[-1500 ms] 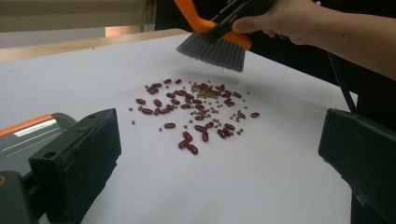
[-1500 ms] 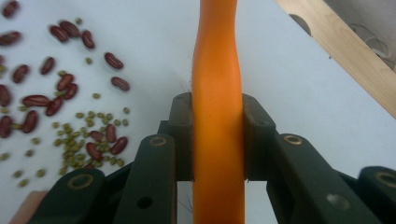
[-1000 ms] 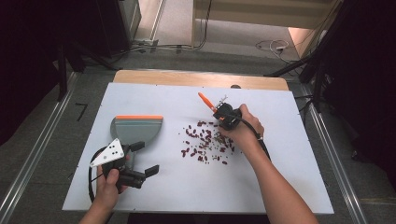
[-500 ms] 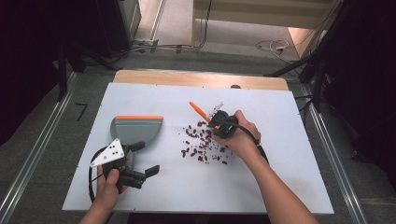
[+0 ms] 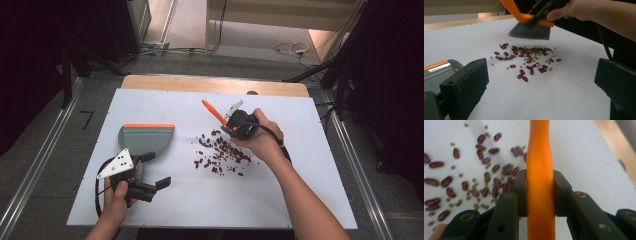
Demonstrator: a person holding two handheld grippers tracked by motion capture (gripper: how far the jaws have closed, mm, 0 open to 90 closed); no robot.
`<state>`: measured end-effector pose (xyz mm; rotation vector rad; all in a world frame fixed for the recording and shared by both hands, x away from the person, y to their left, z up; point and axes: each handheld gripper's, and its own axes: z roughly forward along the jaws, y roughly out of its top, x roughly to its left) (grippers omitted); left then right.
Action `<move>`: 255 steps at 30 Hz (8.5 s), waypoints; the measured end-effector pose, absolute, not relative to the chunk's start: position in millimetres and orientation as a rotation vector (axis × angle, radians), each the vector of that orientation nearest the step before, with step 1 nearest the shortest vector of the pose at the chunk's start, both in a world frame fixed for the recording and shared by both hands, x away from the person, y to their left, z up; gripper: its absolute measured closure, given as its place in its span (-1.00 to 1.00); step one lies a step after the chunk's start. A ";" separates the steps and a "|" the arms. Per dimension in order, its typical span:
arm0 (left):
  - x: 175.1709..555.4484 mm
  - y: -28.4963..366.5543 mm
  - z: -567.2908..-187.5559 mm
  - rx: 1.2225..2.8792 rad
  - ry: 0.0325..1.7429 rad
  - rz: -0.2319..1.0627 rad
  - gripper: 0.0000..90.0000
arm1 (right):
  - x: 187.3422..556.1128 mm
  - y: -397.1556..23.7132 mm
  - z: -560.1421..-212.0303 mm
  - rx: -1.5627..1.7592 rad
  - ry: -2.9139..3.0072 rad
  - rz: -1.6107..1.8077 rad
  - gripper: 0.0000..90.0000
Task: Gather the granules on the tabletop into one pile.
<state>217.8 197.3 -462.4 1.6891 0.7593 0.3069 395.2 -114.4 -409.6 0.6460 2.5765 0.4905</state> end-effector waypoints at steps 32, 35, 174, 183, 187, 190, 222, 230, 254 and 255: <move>218.2 197.1 -463.6 1.693 0.760 0.294 -1.00 | 383.3 -74.5 -447.5 0.113 2.686 0.417 0.52; 218.1 197.3 -463.5 1.694 0.759 0.294 -1.00 | 376.6 -77.3 -447.4 0.074 2.701 0.420 0.52; 217.8 199.4 -463.5 1.688 0.759 0.302 -1.00 | 413.0 -158.5 -445.7 1.614 2.690 0.890 0.51; 217.9 198.8 -463.8 1.690 0.760 0.301 -1.00 | 399.8 -153.4 -405.5 1.185 2.829 0.881 0.52; 217.8 199.5 -463.5 1.686 0.764 0.302 -1.00 | 384.6 -152.9 -394.5 0.955 2.905 0.785 0.52; 217.7 199.6 -463.5 1.686 0.763 0.303 -1.00 | 371.2 -156.2 -395.5 0.749 2.961 0.711 0.52; 218.2 197.5 -464.6 1.690 0.764 0.304 -1.00 | 370.4 -158.9 -436.5 0.192 3.069 0.565 0.50; 217.7 196.1 -465.0 1.693 0.761 0.299 -1.00 | 383.8 -155.2 -435.8 0.185 3.046 0.566 0.50; 217.3 194.7 -465.5 1.699 0.758 0.293 -1.00 | 412.8 -147.4 -435.1 0.186 3.028 0.586 0.50; 217.4 194.6 -465.6 1.700 0.758 0.293 -1.00 | 413.3 -147.4 -434.8 0.202 3.021 0.587 0.50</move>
